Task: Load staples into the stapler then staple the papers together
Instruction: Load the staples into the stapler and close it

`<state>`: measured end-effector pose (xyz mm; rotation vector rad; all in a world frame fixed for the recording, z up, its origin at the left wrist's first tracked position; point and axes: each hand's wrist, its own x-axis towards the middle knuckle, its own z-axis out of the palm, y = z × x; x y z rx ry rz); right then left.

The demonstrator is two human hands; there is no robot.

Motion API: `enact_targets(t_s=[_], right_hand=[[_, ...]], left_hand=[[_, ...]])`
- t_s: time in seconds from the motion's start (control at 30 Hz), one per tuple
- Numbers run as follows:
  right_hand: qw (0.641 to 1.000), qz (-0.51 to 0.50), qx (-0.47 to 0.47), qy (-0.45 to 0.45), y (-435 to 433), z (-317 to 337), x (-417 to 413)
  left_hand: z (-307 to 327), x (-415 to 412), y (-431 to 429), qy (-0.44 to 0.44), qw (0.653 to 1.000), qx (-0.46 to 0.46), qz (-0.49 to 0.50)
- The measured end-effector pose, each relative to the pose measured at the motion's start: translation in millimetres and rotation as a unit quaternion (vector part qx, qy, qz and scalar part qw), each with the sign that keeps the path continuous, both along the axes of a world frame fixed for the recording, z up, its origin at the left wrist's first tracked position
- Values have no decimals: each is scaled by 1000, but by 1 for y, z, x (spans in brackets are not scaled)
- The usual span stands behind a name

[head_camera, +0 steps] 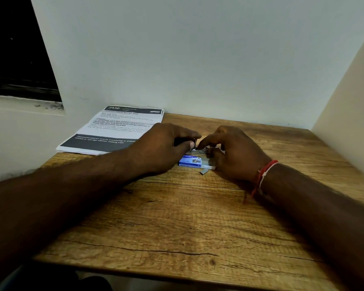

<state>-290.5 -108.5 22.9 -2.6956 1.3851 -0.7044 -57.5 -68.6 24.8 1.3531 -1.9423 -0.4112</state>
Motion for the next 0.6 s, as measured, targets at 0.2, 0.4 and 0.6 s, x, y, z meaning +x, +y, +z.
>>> enact_targets(t_s=[0.2,0.4,0.6], right_hand=[[1000,-21,-10,8,-4,2,-11],[999,-23,-15,18,-6,5,-17],[999,-22,-39,28,-4,7,-20]], left_hand=[[2,0,3,-17,1000,-1,2],[2,1,1,-9,1000,9,0],[2,0,2,-11,1000,8,2]])
